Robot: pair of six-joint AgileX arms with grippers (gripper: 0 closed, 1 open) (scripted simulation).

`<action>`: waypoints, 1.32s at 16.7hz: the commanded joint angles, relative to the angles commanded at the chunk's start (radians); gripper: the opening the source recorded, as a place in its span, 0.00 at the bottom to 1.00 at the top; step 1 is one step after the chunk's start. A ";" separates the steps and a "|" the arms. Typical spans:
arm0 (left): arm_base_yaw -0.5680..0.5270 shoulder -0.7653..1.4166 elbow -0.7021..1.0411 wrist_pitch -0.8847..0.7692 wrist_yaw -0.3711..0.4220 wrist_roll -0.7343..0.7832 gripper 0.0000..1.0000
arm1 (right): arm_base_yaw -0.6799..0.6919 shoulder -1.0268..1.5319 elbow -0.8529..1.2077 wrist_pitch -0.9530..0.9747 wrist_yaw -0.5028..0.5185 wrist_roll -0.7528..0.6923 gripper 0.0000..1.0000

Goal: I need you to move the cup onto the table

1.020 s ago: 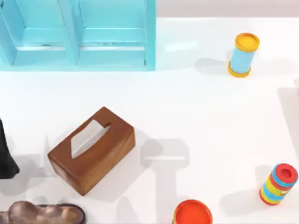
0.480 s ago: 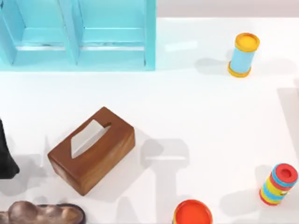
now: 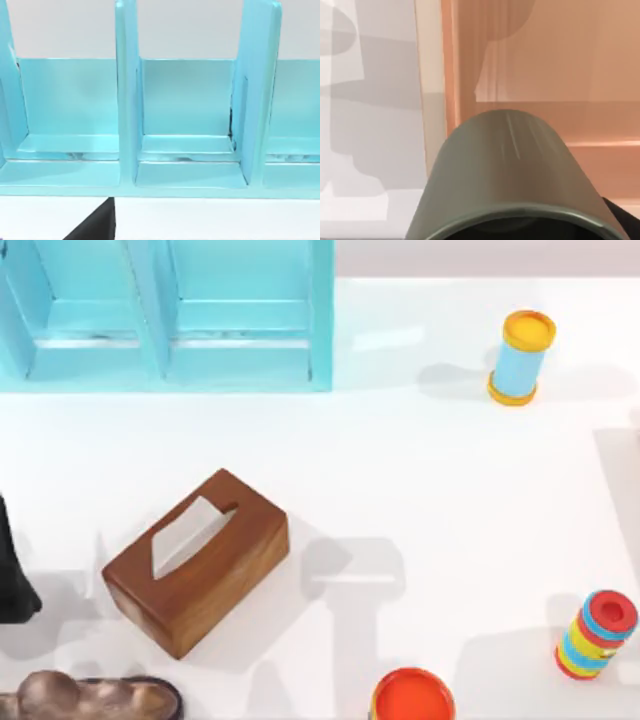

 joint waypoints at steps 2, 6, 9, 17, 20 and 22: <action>0.000 0.000 0.000 0.000 0.000 0.000 1.00 | -0.003 0.006 -0.002 0.001 -0.002 0.001 0.00; 0.000 0.000 0.000 0.000 0.000 0.000 1.00 | 0.078 0.112 0.107 -0.040 -0.001 0.080 0.00; 0.000 0.000 0.000 0.000 0.000 0.000 1.00 | 0.203 0.280 0.299 -0.097 -0.001 0.204 0.00; 0.000 0.000 0.000 0.000 0.000 0.000 1.00 | 0.635 0.807 1.047 -0.249 0.003 0.644 0.00; 0.000 0.000 0.000 0.000 0.000 0.000 1.00 | 0.769 0.951 1.239 -0.282 0.004 0.781 0.00; 0.000 0.000 0.000 0.000 0.000 0.000 1.00 | 0.830 1.013 1.315 -0.294 0.005 0.844 0.00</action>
